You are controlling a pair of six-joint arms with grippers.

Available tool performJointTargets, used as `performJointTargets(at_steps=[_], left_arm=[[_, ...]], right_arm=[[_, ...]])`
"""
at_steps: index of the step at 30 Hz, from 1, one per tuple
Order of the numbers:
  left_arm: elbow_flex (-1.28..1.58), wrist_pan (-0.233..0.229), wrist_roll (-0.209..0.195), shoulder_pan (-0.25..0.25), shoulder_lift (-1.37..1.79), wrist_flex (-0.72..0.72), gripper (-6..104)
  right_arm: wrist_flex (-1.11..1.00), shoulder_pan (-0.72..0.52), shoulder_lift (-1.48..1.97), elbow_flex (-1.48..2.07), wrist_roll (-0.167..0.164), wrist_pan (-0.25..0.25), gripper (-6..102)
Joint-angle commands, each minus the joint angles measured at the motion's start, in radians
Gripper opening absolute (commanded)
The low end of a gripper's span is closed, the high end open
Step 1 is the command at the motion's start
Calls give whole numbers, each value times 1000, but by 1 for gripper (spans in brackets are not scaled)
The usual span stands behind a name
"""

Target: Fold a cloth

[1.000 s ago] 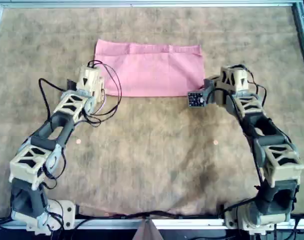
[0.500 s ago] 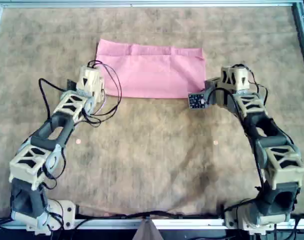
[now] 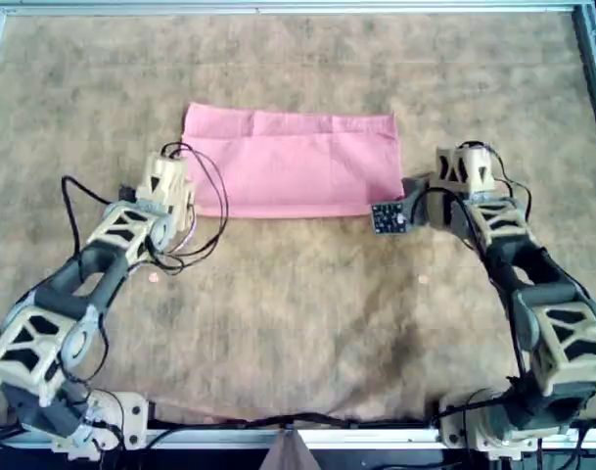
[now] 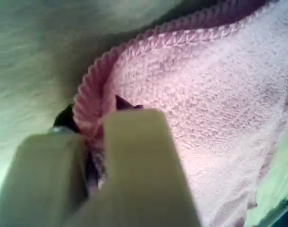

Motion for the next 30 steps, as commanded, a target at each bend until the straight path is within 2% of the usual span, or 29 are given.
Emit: performJointTargets(at_steps=[1, 6, 14, 24, 30], left_arm=[[15, -6, 5, 6, 121, -9, 0], [78, -5, 5, 2, 167, -9, 0], [195, -6, 5, -78, 232, -9, 0], [305, -6, 5, -78, 299, -9, 0], [368, -6, 5, -80, 356, -9, 0]], right_arm=[[17, -2, 158, 11, -6, 5, -2], [17, -2, 236, 75, -8, 5, -2], [17, -2, 255, 176, -8, 5, -2], [17, -3, 265, 261, -8, 5, -2], [17, -3, 411, 347, -8, 5, -2]])
